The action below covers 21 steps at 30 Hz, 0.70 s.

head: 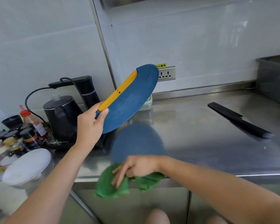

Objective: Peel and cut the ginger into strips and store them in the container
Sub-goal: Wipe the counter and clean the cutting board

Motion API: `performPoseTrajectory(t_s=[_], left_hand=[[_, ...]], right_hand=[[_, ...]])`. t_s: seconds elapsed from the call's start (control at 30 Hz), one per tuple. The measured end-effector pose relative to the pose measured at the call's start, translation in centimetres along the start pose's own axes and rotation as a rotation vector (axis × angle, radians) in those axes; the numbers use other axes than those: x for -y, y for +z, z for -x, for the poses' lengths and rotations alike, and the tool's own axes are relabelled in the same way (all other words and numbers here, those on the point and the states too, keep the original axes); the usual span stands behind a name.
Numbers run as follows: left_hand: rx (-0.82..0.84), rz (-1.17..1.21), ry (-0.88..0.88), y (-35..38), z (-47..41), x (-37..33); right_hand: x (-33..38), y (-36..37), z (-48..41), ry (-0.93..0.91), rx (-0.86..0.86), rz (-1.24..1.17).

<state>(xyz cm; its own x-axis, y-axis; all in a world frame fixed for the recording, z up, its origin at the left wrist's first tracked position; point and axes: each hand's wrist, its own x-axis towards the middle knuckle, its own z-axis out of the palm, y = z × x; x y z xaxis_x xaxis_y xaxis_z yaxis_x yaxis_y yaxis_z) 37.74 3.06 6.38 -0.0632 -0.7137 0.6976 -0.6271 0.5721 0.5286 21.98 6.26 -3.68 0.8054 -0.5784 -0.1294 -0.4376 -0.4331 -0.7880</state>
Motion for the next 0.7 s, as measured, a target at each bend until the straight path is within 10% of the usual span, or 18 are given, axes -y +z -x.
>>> performPoseTrajectory(t_s=[0.23, 0.4, 0.7], left_hand=[[0.0, 0.002, -0.004, 0.9, 1.7, -0.3], [0.047, -0.037, 0.096, 1.7, 2.7, -1.1], [0.076, 0.021, 0.11, 1.8, 3.7, -2.7]], right_hand=[[-2.2, -5.2, 10.8, 0.075, -0.578, -0.417], [-5.6, -2.6, 12.4, 0.305, -0.254, 0.444], [-12.4, -10.9, 10.3, 0.397, -0.405, 0.63]])
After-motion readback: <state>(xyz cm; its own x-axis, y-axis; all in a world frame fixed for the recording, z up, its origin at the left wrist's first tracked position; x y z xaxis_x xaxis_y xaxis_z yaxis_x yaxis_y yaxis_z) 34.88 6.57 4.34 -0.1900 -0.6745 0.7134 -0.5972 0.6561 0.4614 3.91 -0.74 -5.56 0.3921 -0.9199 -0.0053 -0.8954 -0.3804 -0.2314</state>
